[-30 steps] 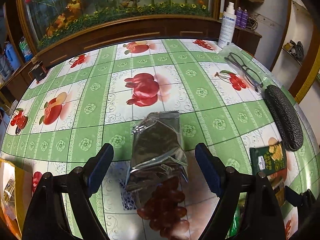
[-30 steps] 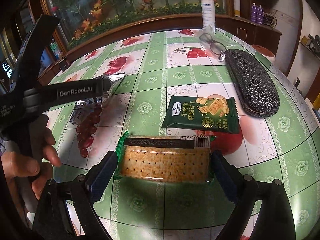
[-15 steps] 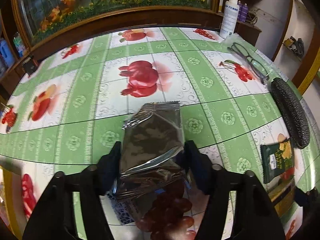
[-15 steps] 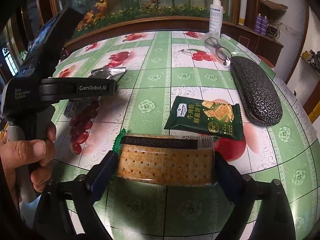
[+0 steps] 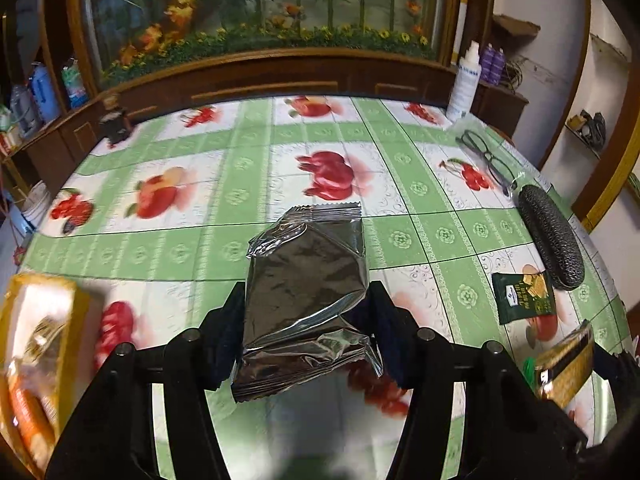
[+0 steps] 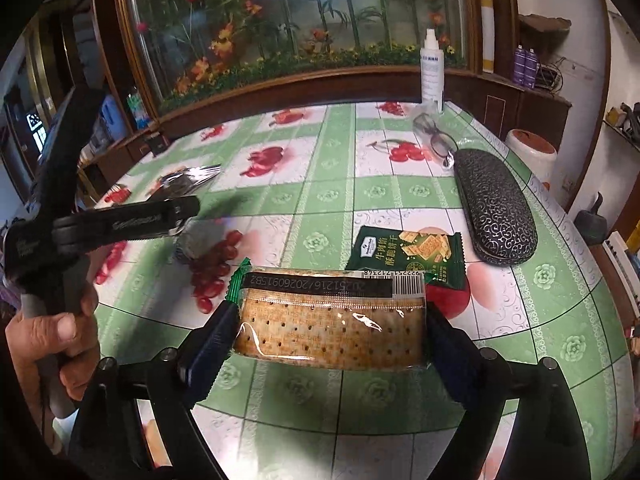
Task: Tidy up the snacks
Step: 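Grasp silver foil bag with left tool while right grasps green-wrapped cracker pack, then carry foil bag and cracker pack over the white tray with both tools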
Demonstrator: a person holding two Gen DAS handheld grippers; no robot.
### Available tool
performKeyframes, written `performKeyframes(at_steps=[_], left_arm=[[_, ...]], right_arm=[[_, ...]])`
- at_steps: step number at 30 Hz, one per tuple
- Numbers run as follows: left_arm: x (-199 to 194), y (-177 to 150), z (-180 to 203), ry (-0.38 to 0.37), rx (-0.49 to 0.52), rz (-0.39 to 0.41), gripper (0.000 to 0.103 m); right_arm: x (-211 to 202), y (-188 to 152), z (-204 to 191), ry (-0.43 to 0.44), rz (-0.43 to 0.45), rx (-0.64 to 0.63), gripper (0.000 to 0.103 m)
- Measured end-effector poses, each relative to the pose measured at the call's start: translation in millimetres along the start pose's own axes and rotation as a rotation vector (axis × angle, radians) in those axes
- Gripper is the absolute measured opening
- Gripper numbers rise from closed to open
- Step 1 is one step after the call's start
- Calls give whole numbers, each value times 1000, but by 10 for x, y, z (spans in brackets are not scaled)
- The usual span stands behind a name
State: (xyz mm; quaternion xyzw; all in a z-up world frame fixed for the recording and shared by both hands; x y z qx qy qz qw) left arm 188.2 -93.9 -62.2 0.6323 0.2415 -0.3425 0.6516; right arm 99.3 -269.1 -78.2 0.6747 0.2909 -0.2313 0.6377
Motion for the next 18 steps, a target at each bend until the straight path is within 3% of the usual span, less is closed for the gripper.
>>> performKeyframes(at_steps=[6, 18], left_arm=[[-462, -242, -310, 67, -49, 53, 58], [-1079, -591, -927, 196, -117, 118, 58]], right_arm=[[-181, 17, -166, 68, 43, -4, 91], [-309, 44, -899, 233, 64, -85, 90]])
Point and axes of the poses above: each gripper's, at about its wrist camera, not at the fingertips, and x roughly the way its jaws point, z to its right, y to its top, the point moved 1 cm from there along x, roughly the way its jaws point, and after that the axes turned 6 degrees about -x, right-handed, at the moved point
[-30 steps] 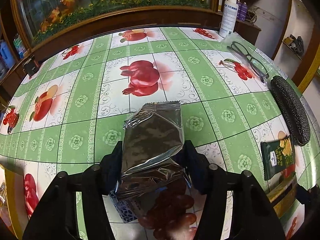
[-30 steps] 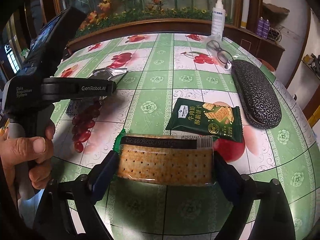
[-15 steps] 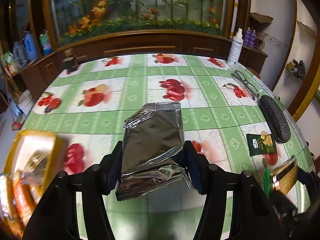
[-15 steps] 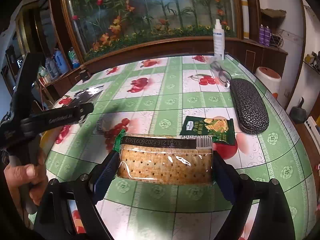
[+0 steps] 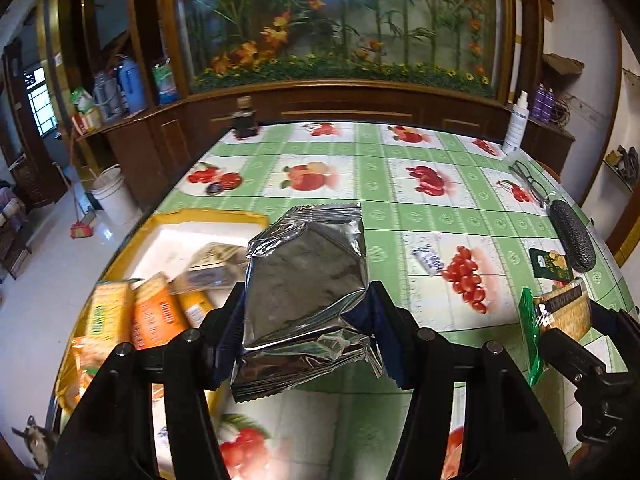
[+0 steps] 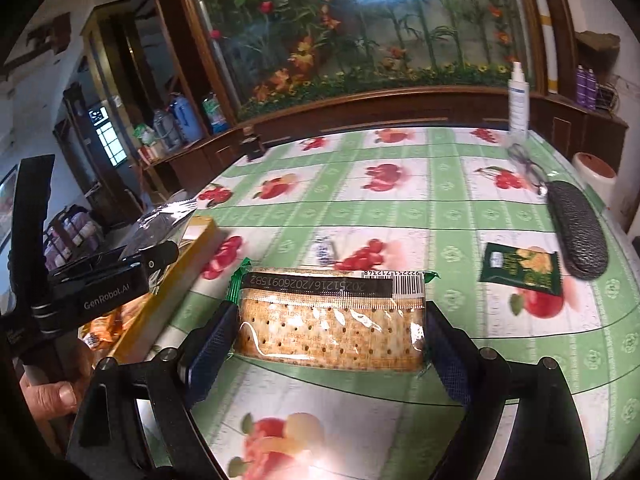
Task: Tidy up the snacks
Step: 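Carry foil bag and cracker pack over the white tray with both tools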
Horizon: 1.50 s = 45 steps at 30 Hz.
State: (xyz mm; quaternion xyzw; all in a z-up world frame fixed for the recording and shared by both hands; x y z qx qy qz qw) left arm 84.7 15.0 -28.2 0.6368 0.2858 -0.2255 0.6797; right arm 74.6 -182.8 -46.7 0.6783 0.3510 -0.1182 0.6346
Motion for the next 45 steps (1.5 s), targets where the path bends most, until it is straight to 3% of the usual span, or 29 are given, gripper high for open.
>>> performKeyframes(at_steps=[29, 45], left_arm=[[-281, -299, -1390, 172, -176, 44, 58], [-196, -443, -1862, 204, -259, 16, 58]], right_arm=[[448, 172, -1599, 241, -58, -249, 90], [879, 237, -2084, 298, -105, -305, 90]])
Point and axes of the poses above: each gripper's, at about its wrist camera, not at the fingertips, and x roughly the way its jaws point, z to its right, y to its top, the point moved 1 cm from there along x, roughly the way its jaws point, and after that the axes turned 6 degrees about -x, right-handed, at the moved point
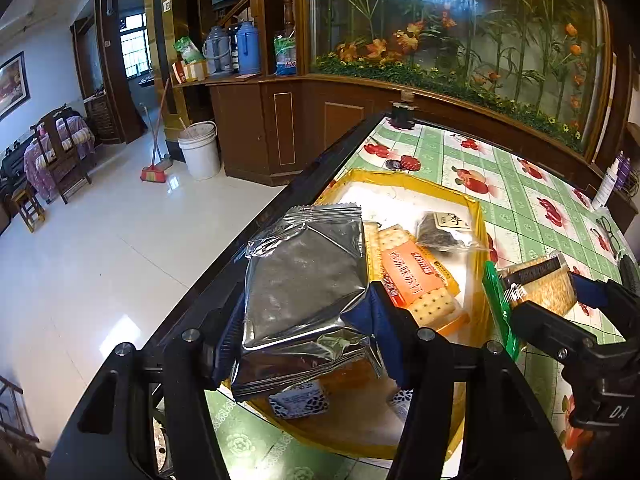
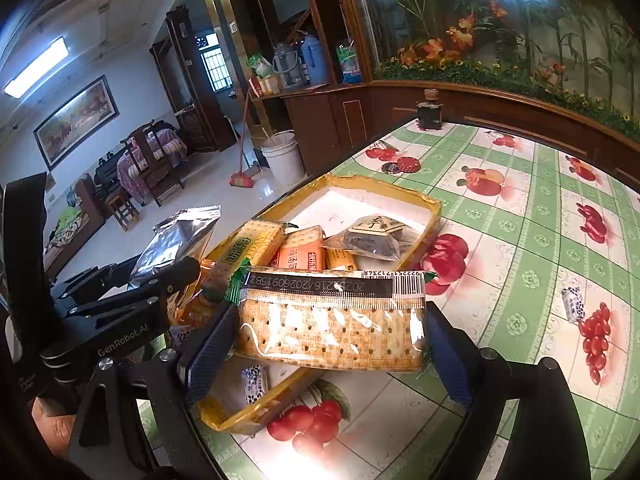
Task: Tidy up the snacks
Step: 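Carry foil bag and cracker pack over the white tray with both tools, then open both tools to drop the foil bag and cracker pack into tray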
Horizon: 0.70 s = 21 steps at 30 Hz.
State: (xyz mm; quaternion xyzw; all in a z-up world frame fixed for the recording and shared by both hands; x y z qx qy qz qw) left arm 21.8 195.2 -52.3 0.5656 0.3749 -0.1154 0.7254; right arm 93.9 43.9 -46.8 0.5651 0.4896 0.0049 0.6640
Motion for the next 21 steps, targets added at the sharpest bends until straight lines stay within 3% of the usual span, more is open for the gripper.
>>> performKeyframes(at_steps=[21], left_arm=[[152, -18, -24, 0, 3, -31, 58]], right_arm=[[385, 212, -110, 53, -17, 1, 90]])
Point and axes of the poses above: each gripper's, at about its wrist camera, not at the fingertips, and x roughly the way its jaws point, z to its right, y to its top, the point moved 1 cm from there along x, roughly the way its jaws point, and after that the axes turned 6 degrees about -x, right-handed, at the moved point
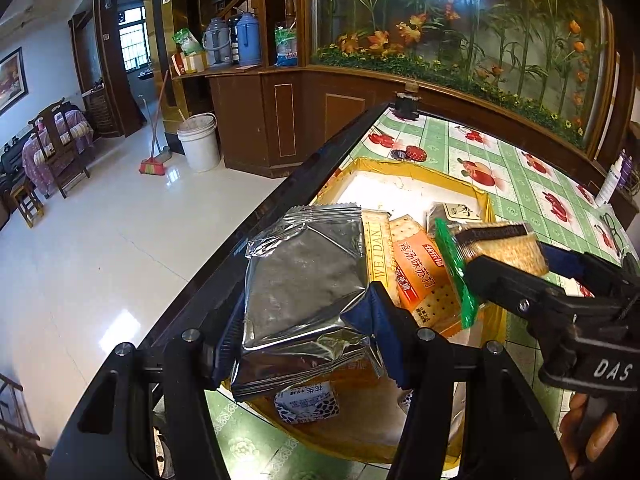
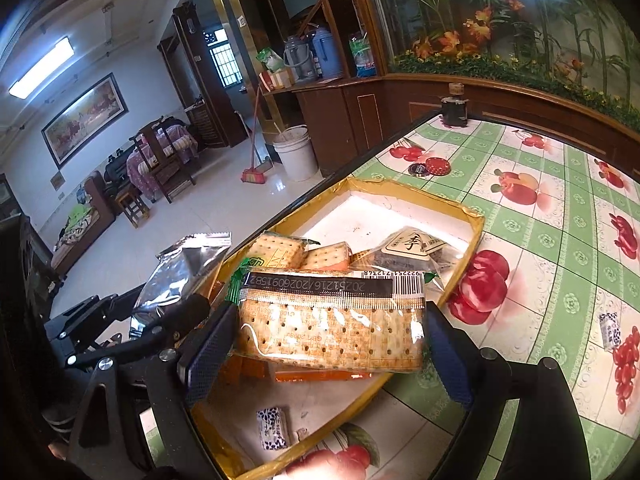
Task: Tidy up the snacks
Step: 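Open both tools to drop the foil bag and cracker pack into tray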
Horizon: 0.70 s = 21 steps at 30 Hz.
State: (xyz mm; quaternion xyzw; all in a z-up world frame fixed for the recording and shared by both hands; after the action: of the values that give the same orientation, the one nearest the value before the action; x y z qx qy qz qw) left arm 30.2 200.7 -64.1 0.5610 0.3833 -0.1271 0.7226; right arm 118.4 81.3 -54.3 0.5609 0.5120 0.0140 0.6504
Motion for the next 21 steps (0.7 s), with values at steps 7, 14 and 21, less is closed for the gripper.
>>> performKeyframes(at_steps=[7, 14, 21], left_arm=[[84, -22, 40, -7, 11, -27, 58], [166, -21, 113, -13, 31, -48, 58], [206, -5, 148, -15, 39, -53, 58]], right_arm=[[164, 123, 96, 3, -5, 29, 90], [408, 266, 214, -6, -25, 49, 90], [551, 326, 257, -17, -39, 45, 91]])
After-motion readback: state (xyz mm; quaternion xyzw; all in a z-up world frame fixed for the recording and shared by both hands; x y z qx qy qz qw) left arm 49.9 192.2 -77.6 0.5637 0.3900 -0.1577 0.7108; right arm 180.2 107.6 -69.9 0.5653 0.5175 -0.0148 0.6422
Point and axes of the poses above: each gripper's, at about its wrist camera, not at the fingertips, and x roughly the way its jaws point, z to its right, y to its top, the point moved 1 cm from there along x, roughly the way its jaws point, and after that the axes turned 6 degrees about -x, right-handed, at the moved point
